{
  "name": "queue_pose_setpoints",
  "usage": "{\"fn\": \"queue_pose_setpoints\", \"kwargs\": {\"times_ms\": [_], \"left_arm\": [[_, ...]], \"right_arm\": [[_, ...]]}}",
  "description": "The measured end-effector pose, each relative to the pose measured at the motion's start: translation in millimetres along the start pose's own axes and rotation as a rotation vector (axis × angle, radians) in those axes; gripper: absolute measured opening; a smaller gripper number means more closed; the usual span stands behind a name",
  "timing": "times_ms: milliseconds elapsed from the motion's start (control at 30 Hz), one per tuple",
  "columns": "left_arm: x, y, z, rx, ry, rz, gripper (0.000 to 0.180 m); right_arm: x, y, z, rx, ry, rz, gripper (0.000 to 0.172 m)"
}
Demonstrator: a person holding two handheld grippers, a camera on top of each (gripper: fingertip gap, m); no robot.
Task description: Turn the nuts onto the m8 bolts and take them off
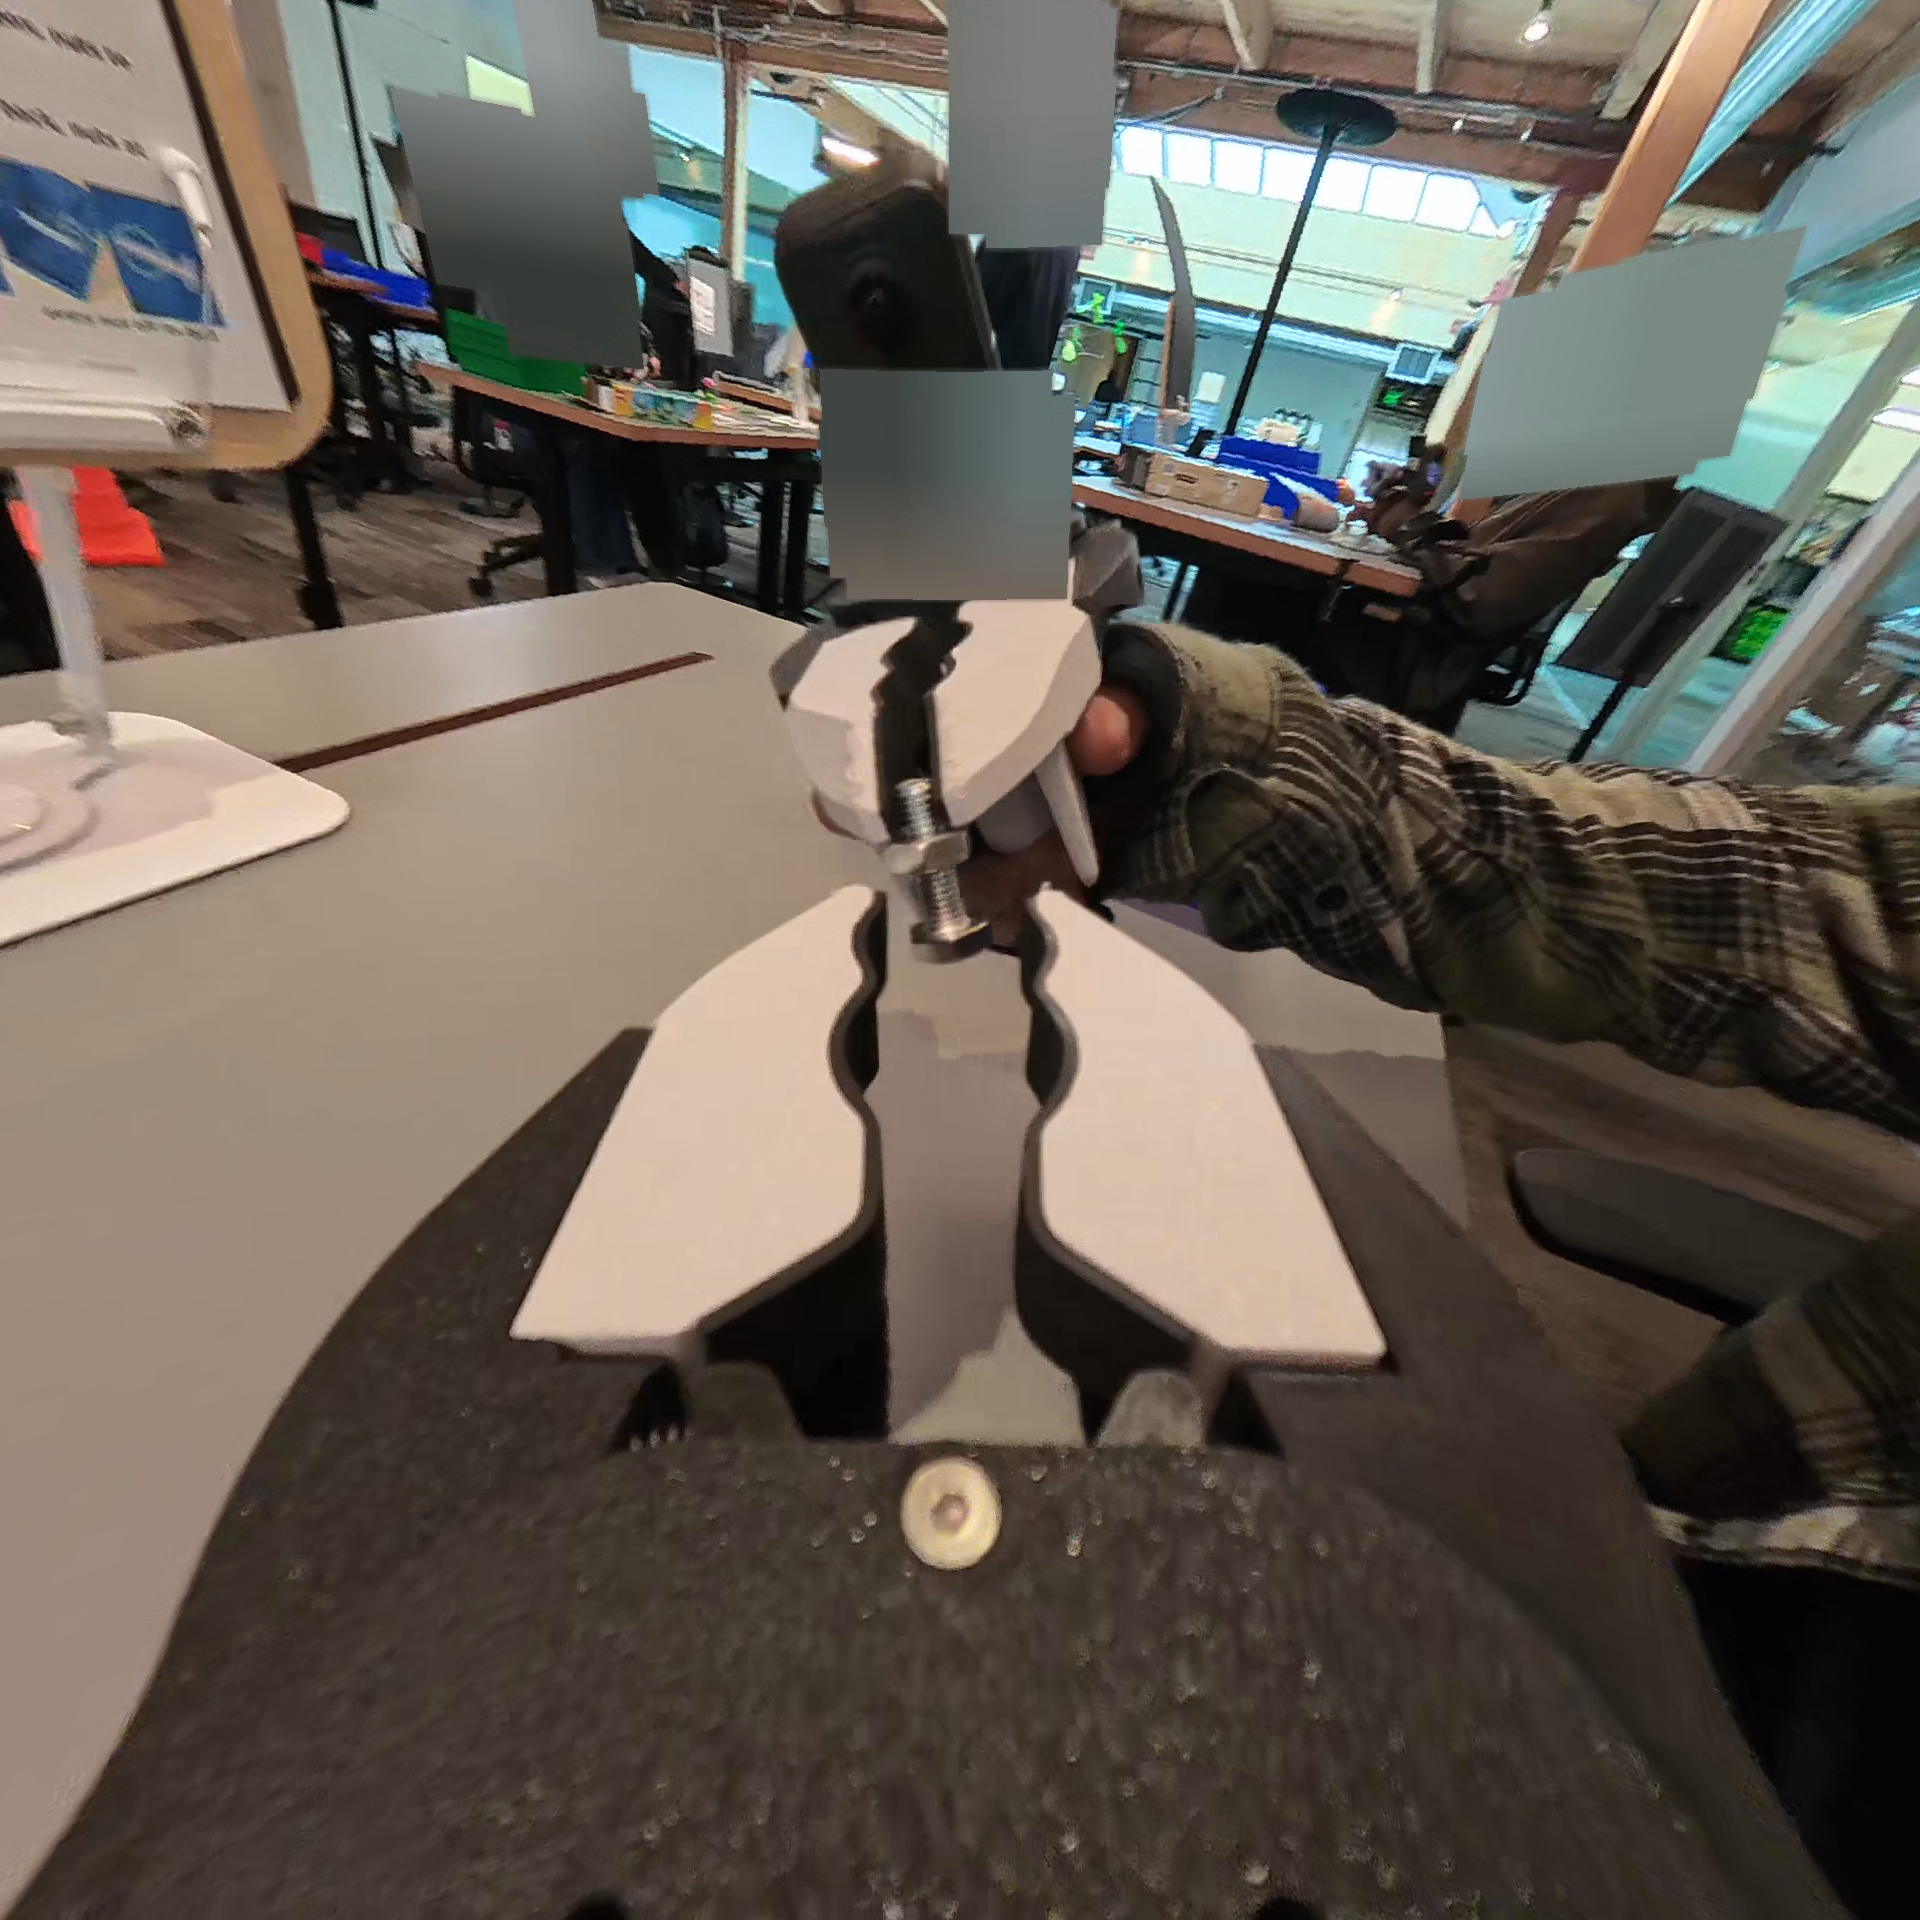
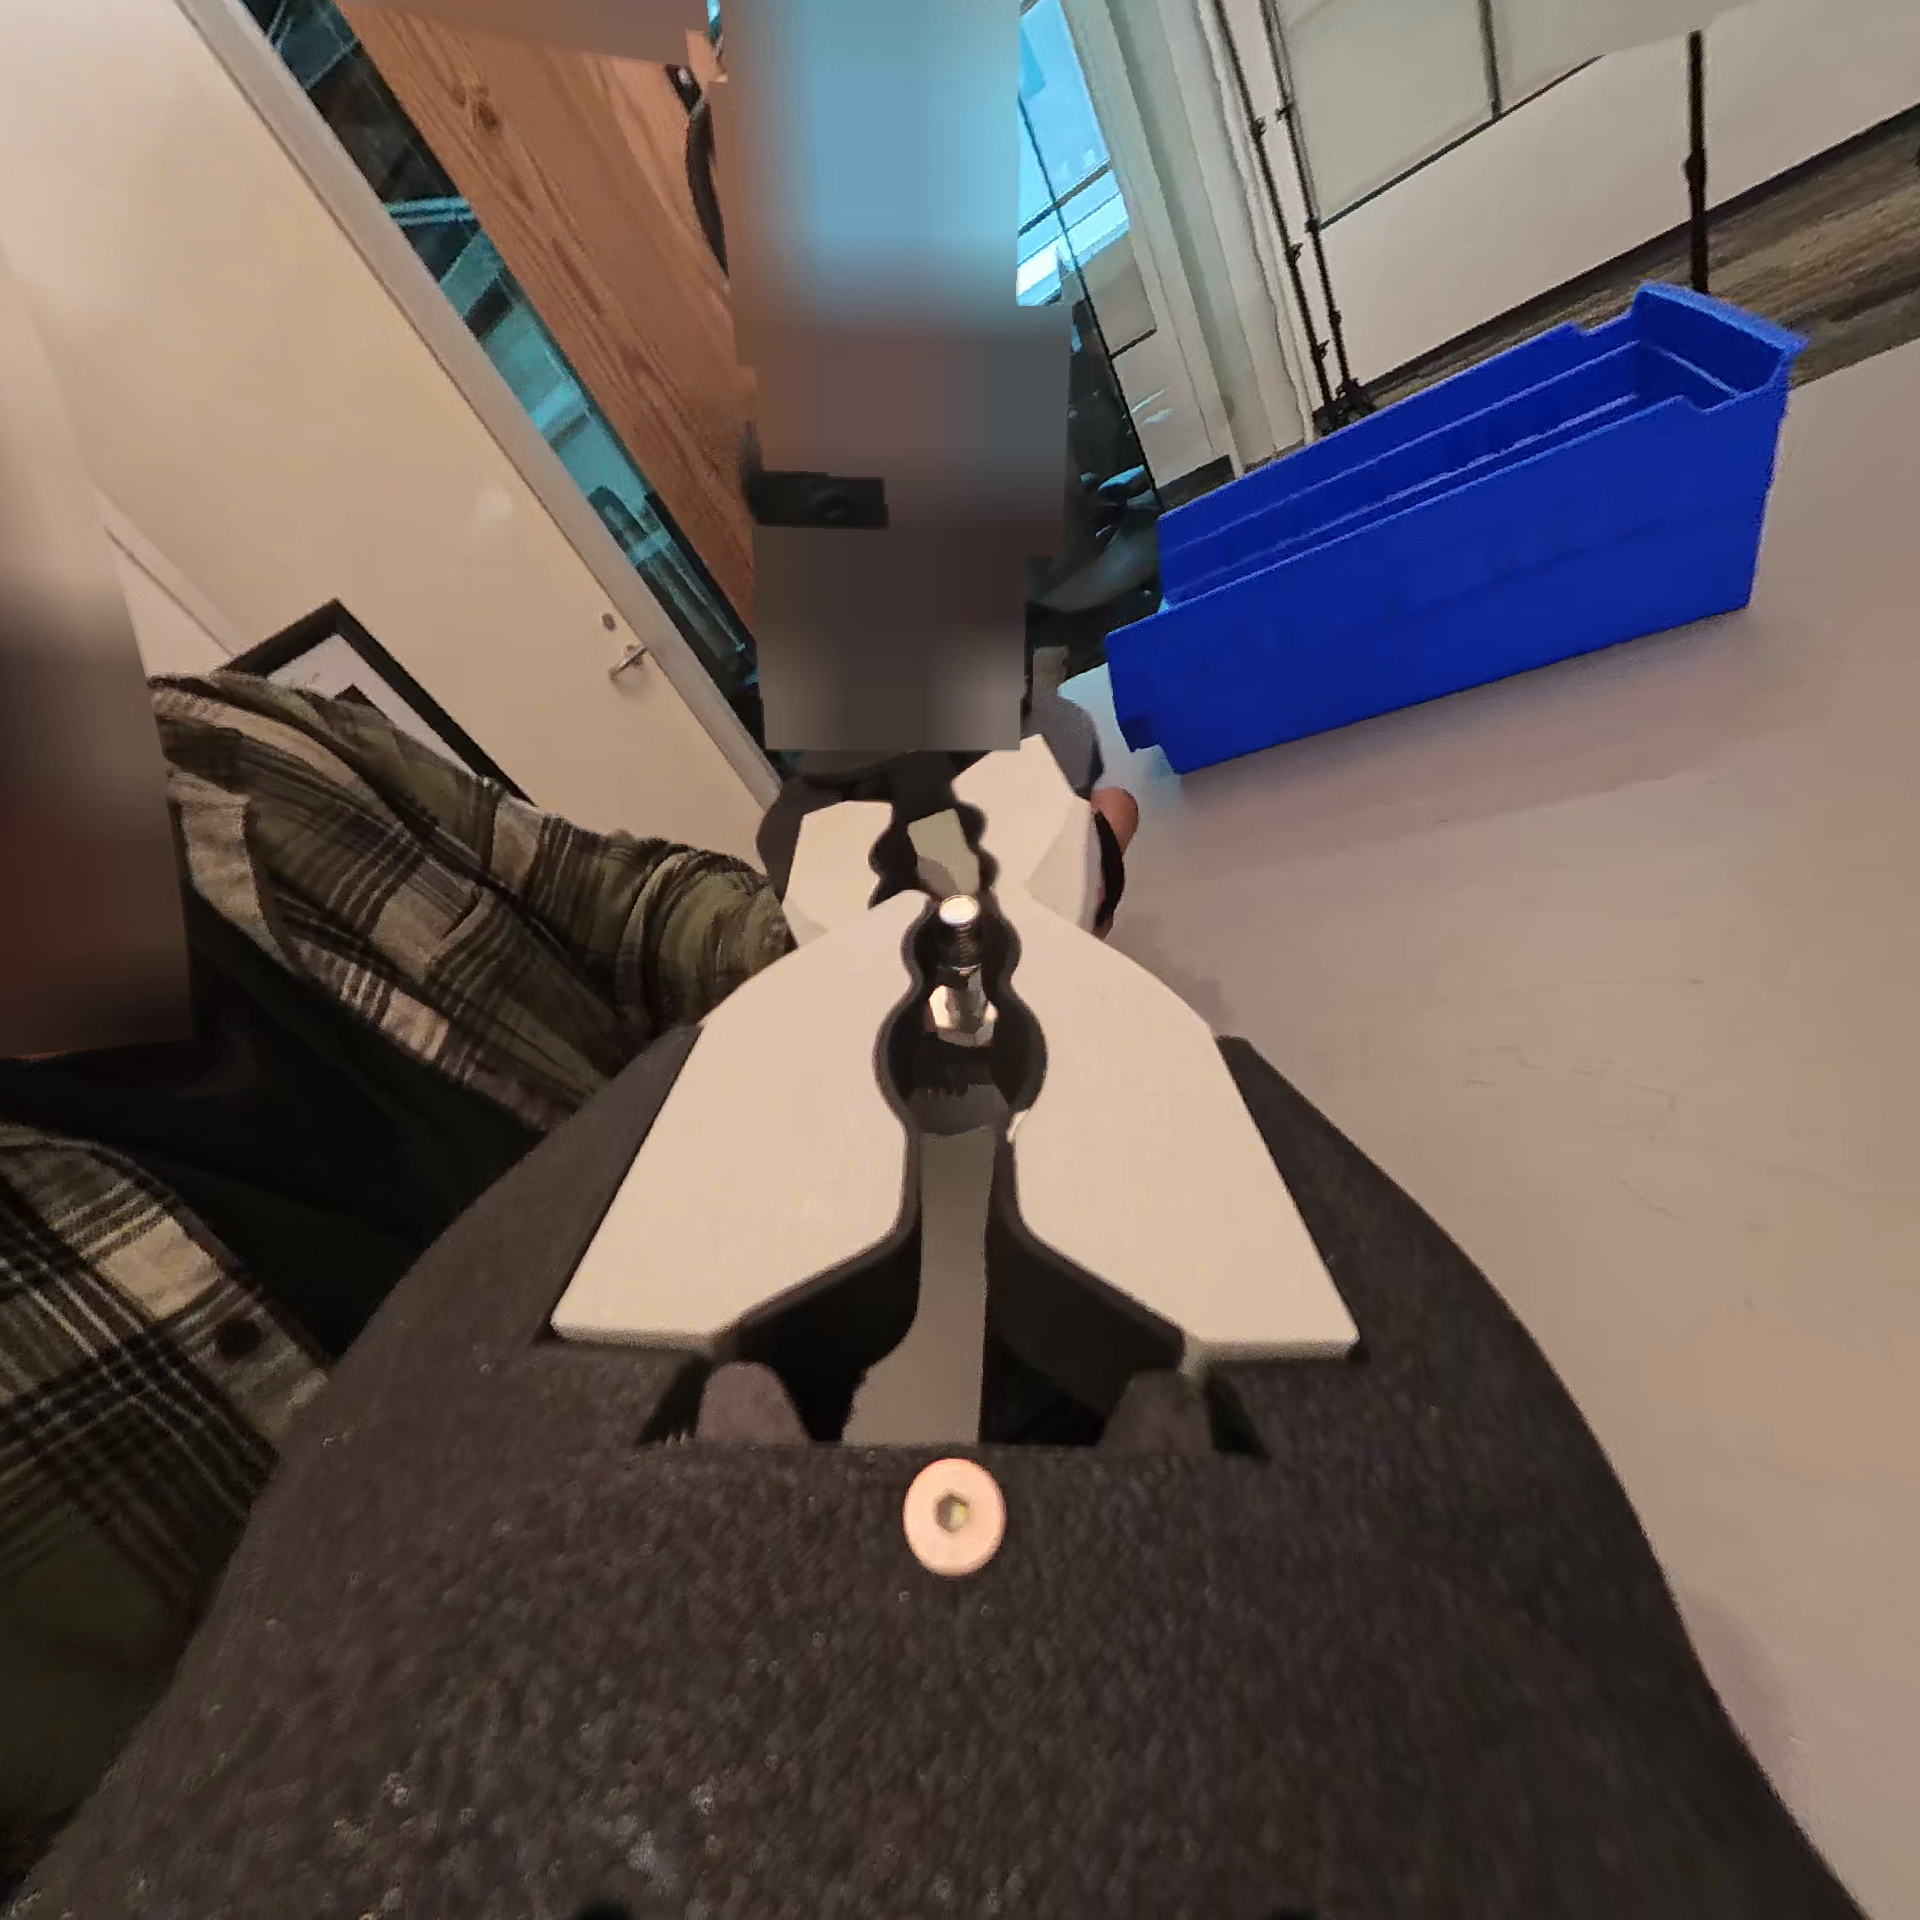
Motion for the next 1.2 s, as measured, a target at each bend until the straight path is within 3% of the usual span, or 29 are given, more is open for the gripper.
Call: {"fn": "queue_pose_setpoints", "kwargs": {"times_ms": [167, 400, 500, 867, 1167, 1200], "left_arm": [[3, -1, 2, 0.133, 0.049, -0.084, 0.038], [5, -2, 1, 0.260, 0.087, -0.075, 0.020], [4, -3, 2, 0.293, 0.083, -0.078, 0.020], [1, -4, 6, 0.331, 0.076, -0.072, 0.017], [2, 1, 10, 0.249, 0.060, 0.016, 0.016], [1, 4, 10, 0.234, 0.053, 0.020, 0.016]], "right_arm": [[-4, 7, 3, -0.031, 0.046, -0.077, 0.007], [-4, 13, 4, -0.053, 0.088, -0.155, 0.007], [-2, 14, 4, -0.062, 0.092, -0.164, 0.007], [-3, 17, 3, -0.084, 0.077, -0.180, 0.007], [-5, 16, -2, -0.013, 0.097, -0.183, 0.008], [-6, 14, -3, 0.016, 0.091, -0.180, 0.017]]}}
Point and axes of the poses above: each gripper's, where its closed fingertips meet, z out along the fingers, x out of its underside, y = z × x across the jaws, the point moved 6 cm from there along -z, back along the fingers, and after that the axes turned 3 degrees about y, right-handed, at the moved point
